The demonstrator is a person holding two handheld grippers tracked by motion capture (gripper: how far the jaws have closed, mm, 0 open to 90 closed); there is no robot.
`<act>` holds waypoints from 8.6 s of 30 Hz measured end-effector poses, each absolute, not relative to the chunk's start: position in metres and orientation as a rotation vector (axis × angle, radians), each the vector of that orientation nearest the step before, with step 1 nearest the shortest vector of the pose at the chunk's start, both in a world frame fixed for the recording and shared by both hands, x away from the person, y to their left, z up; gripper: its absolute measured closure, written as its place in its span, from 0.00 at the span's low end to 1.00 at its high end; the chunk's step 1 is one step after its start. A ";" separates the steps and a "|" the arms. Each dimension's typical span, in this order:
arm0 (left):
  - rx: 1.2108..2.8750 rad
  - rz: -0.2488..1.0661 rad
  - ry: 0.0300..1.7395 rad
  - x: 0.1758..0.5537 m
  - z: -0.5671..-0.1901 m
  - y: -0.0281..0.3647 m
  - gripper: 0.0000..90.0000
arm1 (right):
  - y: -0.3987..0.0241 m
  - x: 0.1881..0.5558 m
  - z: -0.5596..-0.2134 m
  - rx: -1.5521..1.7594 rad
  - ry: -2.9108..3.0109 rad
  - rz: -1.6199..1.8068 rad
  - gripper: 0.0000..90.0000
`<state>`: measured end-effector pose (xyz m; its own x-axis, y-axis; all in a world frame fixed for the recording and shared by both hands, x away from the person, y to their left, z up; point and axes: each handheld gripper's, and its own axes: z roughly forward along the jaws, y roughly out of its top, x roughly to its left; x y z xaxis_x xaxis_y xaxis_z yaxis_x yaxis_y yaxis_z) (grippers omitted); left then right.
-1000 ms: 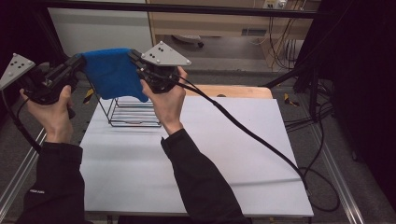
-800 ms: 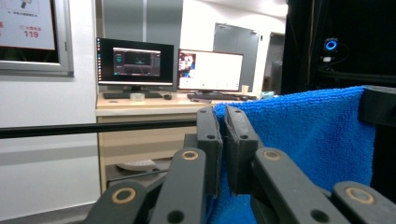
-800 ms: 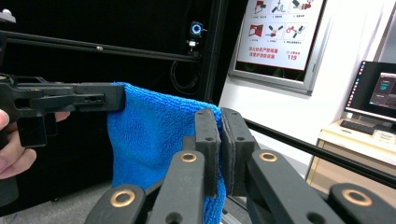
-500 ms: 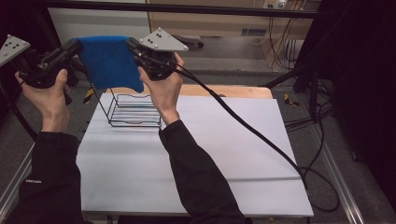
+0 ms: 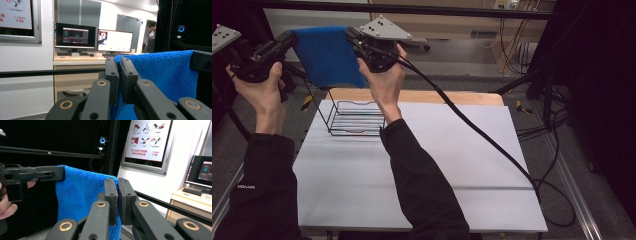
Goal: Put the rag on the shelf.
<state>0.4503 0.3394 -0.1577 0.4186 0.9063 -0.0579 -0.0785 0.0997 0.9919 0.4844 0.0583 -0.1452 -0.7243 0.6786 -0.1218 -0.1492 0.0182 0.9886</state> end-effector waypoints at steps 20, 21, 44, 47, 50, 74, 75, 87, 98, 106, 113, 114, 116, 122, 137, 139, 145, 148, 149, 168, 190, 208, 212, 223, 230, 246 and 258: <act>1.271 0.890 0.897 0.494 -0.153 0.334 0.95 | 0.059 0.523 -0.143 0.589 1.702 1.739 0.96; 1.271 0.889 0.897 0.496 -0.155 0.334 0.95 | 0.060 0.526 -0.145 0.593 1.708 1.729 0.96; 1.357 0.867 0.910 0.506 -0.201 0.343 0.95 | 0.064 0.546 -0.183 0.618 1.830 1.642 0.96; 1.372 0.857 0.905 0.501 -0.207 0.344 0.95 | 0.063 0.544 -0.189 0.630 1.843 1.660 0.96; 1.382 0.841 0.911 0.498 -0.213 0.347 0.95 | 0.064 0.540 -0.194 0.625 1.865 1.646 0.96; 1.438 0.780 0.878 0.470 -0.224 0.360 0.94 | 0.064 0.513 -0.203 0.542 1.956 1.607 0.96; 1.443 0.782 0.876 0.469 -0.224 0.360 0.94 | 0.064 0.512 -0.203 0.535 1.963 1.600 0.96; 1.522 0.771 0.908 0.462 -0.233 0.359 0.93 | 0.066 0.504 -0.206 0.518 2.048 1.535 0.95; 1.598 0.745 0.926 0.456 -0.242 0.361 0.92 | 0.067 0.499 -0.211 0.481 2.153 1.482 0.95; 1.639 0.727 0.950 0.454 -0.245 0.363 0.91 | 0.070 0.499 -0.216 0.458 2.193 1.460 0.95; 1.621 0.727 0.974 0.449 -0.231 0.370 0.77 | 0.068 0.500 -0.218 0.467 2.195 1.476 0.95; 1.617 0.729 0.975 0.448 -0.227 0.370 0.77 | 0.067 0.501 -0.219 0.472 2.195 1.485 0.95; 1.604 0.731 0.968 0.447 -0.221 0.370 0.77 | 0.065 0.502 -0.221 0.477 2.199 1.489 0.95; 1.610 0.722 0.982 0.451 -0.219 0.364 0.82 | 0.067 0.501 -0.225 0.455 2.216 1.472 0.95; 1.830 0.645 1.020 0.465 -0.244 0.346 1.00 | 0.068 0.500 -0.231 0.440 2.267 1.425 0.89; 1.842 0.648 1.023 0.467 -0.246 0.345 1.00 | 0.067 0.499 -0.229 0.446 2.267 1.440 0.84; 1.865 0.653 1.030 0.471 -0.254 0.343 1.00 | 0.063 0.497 -0.221 0.479 2.246 1.518 0.79; 1.873 0.656 1.038 0.472 -0.258 0.343 1.00 | 0.064 0.498 -0.223 0.516 2.290 1.518 0.88; 1.872 0.656 1.040 0.473 -0.259 0.343 1.00 | 0.064 0.498 -0.225 0.529 2.311 1.507 0.93; 1.842 0.638 1.033 0.472 -0.264 0.343 0.99 | 0.061 0.507 -0.261 0.625 2.348 1.475 0.93; 1.868 0.574 0.992 0.431 -0.289 0.332 0.36 | -0.025 0.471 -0.256 0.736 2.270 1.487 0.28; 1.906 0.528 0.946 0.407 -0.345 0.299 0.07 | -0.117 0.444 -0.309 0.892 2.234 1.438 0.04; 1.916 0.512 0.946 0.403 -0.357 0.293 0.07 | -0.135 0.438 -0.327 0.922 2.236 1.414 0.03; 1.969 0.482 0.916 0.390 -0.389 0.280 0.07 | -0.185 0.417 -0.377 1.045 2.254 1.402 0.02; 1.989 0.457 0.919 0.381 -0.413 0.278 0.08 | -0.217 0.401 -0.403 1.135 2.246 1.379 0.01; 2.035 0.415 0.916 0.369 -0.439 0.278 0.08 | -0.251 0.376 -0.437 1.160 2.281 1.317 0.01; 2.052 0.425 0.898 0.364 -0.444 0.278 0.08 | -0.265 0.366 -0.449 1.189 2.274 1.307 0.01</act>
<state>0.3640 0.2780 -0.4444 0.6866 0.7267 -0.0222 0.4441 -0.3950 0.8042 0.3660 -0.2645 -0.4485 -0.6308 0.7584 0.1641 0.5234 0.2597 0.8115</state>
